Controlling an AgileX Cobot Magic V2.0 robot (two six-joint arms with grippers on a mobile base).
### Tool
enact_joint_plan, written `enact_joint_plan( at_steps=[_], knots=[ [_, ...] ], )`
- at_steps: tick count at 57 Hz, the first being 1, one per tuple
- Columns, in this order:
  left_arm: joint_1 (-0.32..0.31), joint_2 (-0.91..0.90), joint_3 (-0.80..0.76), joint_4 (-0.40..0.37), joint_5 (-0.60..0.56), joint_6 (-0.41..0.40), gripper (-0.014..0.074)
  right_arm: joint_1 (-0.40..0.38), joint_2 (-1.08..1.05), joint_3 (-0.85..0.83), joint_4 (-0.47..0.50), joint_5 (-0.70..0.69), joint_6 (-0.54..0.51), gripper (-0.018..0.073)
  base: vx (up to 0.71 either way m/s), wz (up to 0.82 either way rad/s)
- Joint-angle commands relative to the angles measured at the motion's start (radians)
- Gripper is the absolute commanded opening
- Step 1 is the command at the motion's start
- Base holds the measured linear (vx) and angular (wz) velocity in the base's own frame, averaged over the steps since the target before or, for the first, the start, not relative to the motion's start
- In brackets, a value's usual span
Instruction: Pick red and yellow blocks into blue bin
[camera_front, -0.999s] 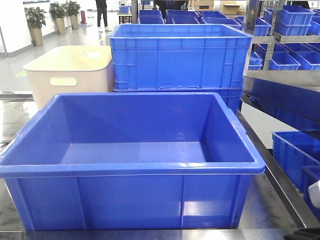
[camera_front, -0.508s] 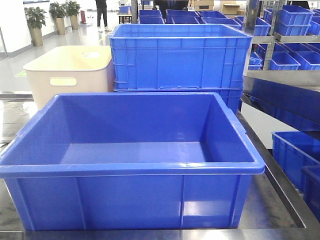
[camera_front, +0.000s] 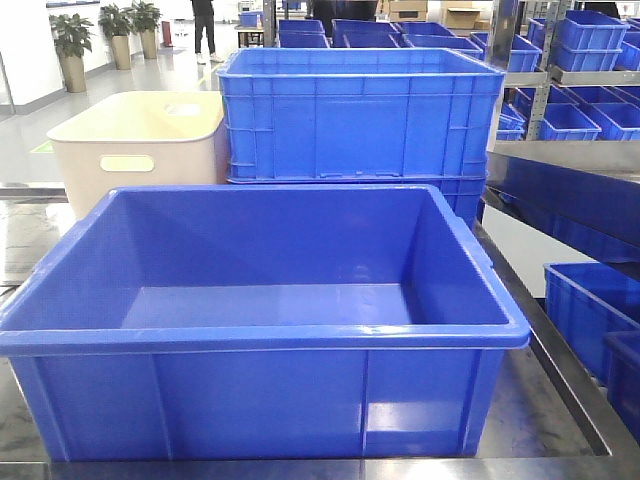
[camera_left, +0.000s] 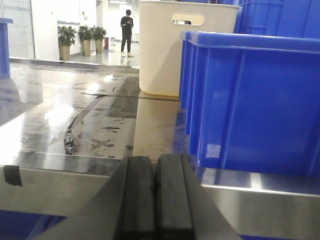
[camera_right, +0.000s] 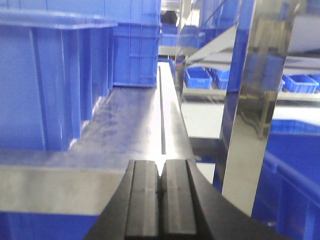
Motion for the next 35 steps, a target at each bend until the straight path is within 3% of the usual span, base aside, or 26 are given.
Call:
enact_joint_plan(
  at_steps=[1,35],
  knots=[
    [-0.007,-0.017,-0.017,-0.004,-0.083,-0.001,-0.0008,0.008,-0.011,0.006,-0.002,-0.092,-0.003,-0.0010,0.00,0.00],
    [-0.007,-0.017,-0.017,-0.004,-0.082,-0.001,-0.0006,0.008,-0.011,0.006,-0.003,-0.092,-0.003,-0.0010,0.00,0.00]
  ],
)
